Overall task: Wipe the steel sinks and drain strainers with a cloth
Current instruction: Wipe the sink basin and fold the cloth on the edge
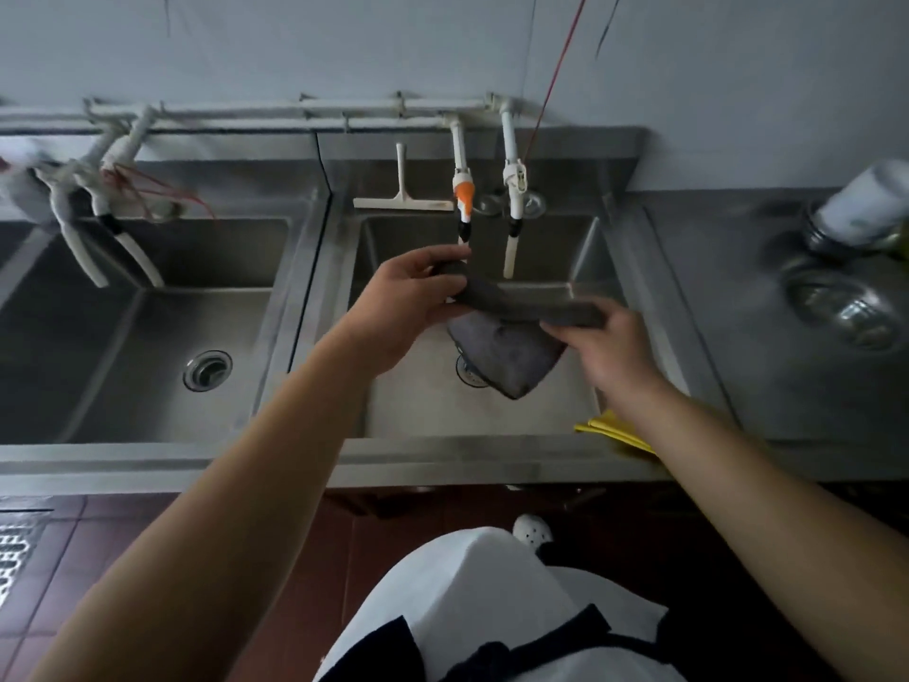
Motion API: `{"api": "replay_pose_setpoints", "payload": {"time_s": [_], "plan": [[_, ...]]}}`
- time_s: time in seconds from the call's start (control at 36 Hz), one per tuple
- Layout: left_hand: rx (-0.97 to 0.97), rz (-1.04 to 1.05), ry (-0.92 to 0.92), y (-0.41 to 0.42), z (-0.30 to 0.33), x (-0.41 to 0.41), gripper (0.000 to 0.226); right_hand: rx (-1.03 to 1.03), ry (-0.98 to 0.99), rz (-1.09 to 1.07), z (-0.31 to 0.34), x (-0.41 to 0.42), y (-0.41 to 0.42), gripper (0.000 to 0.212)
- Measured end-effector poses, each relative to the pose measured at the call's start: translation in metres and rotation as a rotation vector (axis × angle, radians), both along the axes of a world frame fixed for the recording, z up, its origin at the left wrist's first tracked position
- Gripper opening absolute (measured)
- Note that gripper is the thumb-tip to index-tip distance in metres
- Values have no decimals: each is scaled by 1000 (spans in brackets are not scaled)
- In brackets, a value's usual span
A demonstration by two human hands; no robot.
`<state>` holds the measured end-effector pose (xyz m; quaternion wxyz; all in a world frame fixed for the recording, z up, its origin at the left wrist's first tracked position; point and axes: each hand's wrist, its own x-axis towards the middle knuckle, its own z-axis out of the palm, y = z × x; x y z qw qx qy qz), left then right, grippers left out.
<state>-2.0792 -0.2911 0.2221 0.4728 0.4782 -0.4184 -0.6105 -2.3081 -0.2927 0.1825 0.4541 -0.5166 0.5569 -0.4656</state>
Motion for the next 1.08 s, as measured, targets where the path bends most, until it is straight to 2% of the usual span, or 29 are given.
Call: {"api": "replay_pose_setpoints", "payload": {"time_s": [0.06, 0.11, 0.19, 0.28, 0.31, 0.33, 0.42, 0.47, 0.5, 0.56, 0.61, 0.67, 0.75, 0.83, 0.89, 0.94, 1.03, 1.08], "plan": [[-68, -103, -188, 9, 2, 20, 48, -86, 12, 36, 14, 5, 2, 23], [-178, -106, -450, 16, 5, 32, 52, -103, 59, 108, 29, 7, 3, 24], [-267, -38, -605, 25, 13, 44, 29, -32, 74, 254, 51, 6, 2, 27], [-301, -6, -768, 31, 26, 57, 16, 28, 65, 383, 73, 7, 2, 14], [-314, -2, -738, 33, 32, 61, 16, 30, 36, 407, 82, 8, 3, 10], [-330, 2, -618, 37, 38, 65, 18, 23, -14, 431, 91, 7, 4, 14], [-424, -63, -154, 48, 54, 73, 31, -9, -211, 513, 114, 2, 4, 31], [-444, -192, -20, 54, 47, 75, 47, 6, -257, 551, 113, 0, 8, 36], [-395, -237, -22, 58, 39, 73, 50, 55, -232, 546, 103, 1, 12, 38], [-256, -236, -152, 66, 10, 65, 39, 178, -148, 513, 71, 6, 21, 31], [-102, -88, -263, 75, -27, 55, 22, 283, -113, 431, 36, 12, 31, 15], [78, 69, -156, 84, -57, 48, 21, 368, -158, 306, 8, 14, 37, 15], [248, 201, 43, 90, -79, 36, 41, 445, -264, 243, -16, 12, 40, 19], [322, 194, 161, 88, -82, 28, 42, 499, -373, 263, -32, 5, 34, 30], [351, 97, 177, 89, -87, 29, 54, 591, -447, 320, -43, 0, 33, 45], [429, -14, 59, 93, -98, 27, 59, 751, -478, 393, -58, -3, 42, 56], [533, -77, -220, 102, -119, 15, 37, 888, -457, 405, -84, -5, 64, 46], [542, -63, -276, 109, -133, 9, 28, 928, -399, 307, -98, -6, 75, 38]]}}
